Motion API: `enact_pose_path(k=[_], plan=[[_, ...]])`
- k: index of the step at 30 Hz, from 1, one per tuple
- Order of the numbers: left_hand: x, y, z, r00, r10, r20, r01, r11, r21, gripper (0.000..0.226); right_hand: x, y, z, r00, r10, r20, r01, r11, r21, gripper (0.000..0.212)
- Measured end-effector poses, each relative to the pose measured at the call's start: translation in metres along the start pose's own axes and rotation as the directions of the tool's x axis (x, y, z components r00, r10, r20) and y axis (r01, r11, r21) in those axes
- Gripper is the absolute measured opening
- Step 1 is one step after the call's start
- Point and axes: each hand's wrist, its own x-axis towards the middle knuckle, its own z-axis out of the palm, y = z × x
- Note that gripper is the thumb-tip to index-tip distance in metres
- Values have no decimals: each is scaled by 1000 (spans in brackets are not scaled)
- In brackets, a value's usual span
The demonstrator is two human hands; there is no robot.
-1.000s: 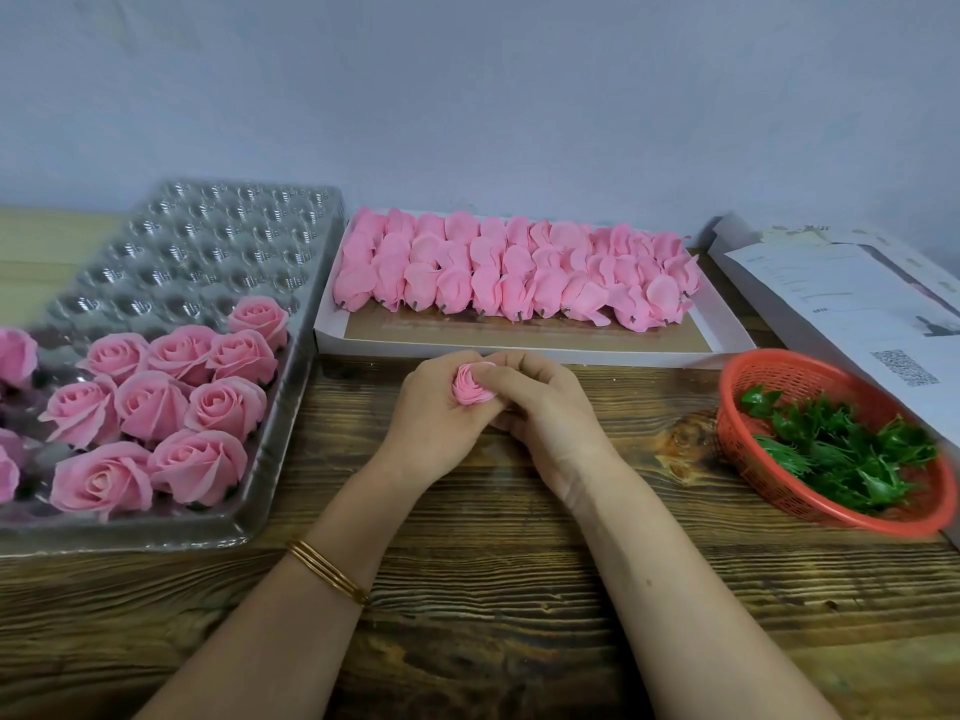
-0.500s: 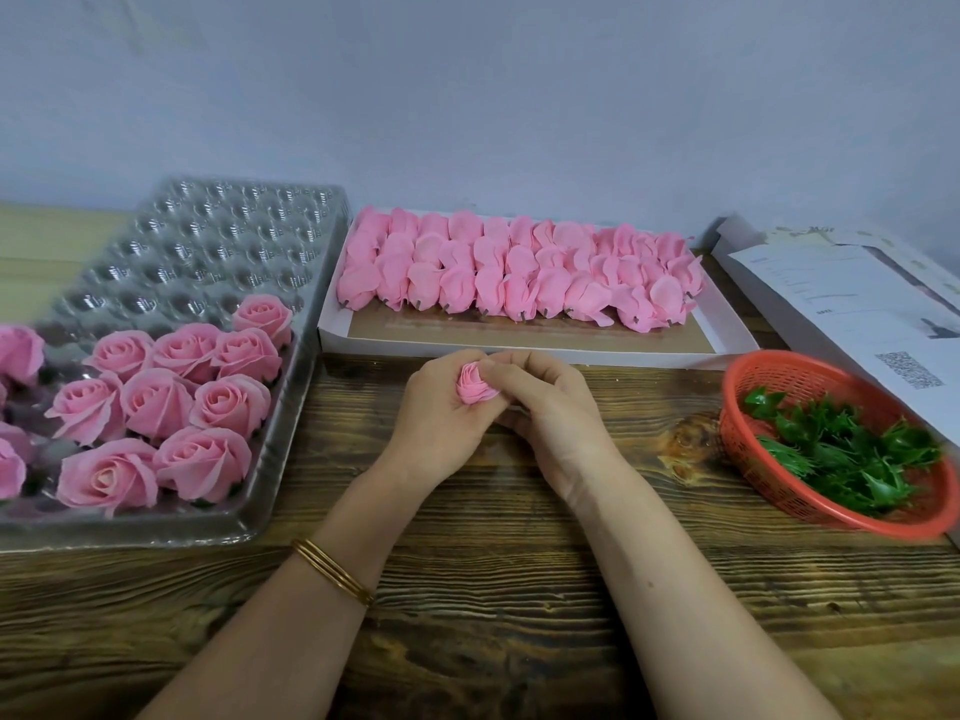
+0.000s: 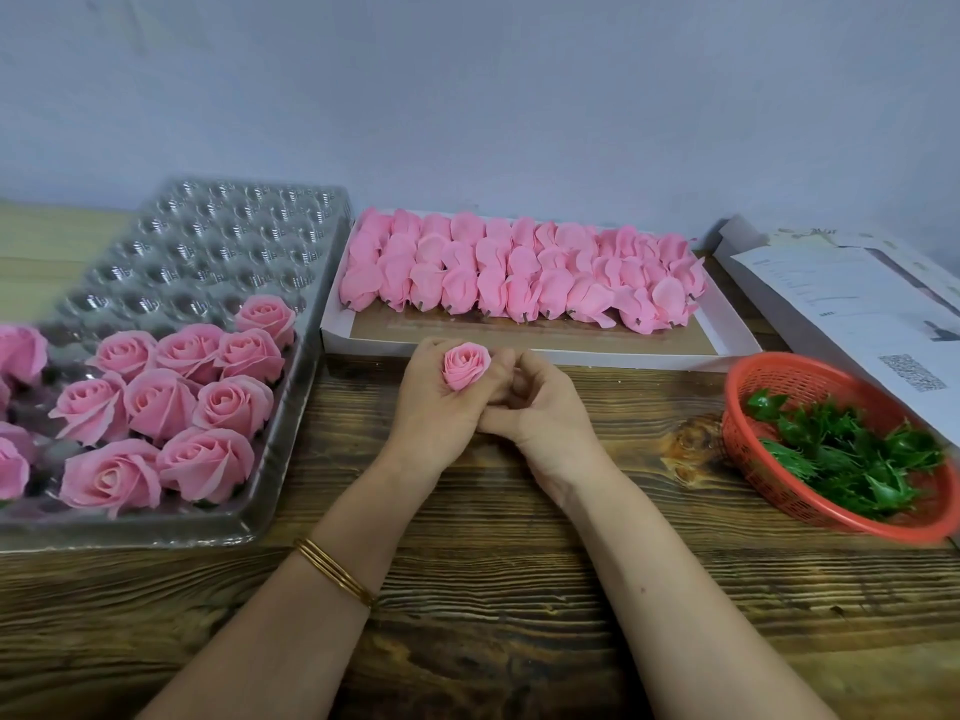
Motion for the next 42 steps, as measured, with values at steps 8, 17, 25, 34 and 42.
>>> enact_pose_path(k=[8,17,25,34,42], plan=[[1,-4,2,997,-74,-7,72,980,-188,20,-2,6,11,984,-174,-43,165,972,-164,55],[0,1,0,992,-58,115,85,964,-251,11,-4,5,11,971,-231,-54,218,959,-182,49],[5,0,-10,969,-84,231,155,939,-306,27,-3,-1,2,987,-113,116,102,990,96,46],[4,-3,-5,993,-47,110,75,962,-264,18,-2,4,5,990,-128,55,124,990,68,42],[4,-4,-3,996,-52,72,68,964,-256,34,-2,4,7,981,-191,25,193,975,-113,39]])
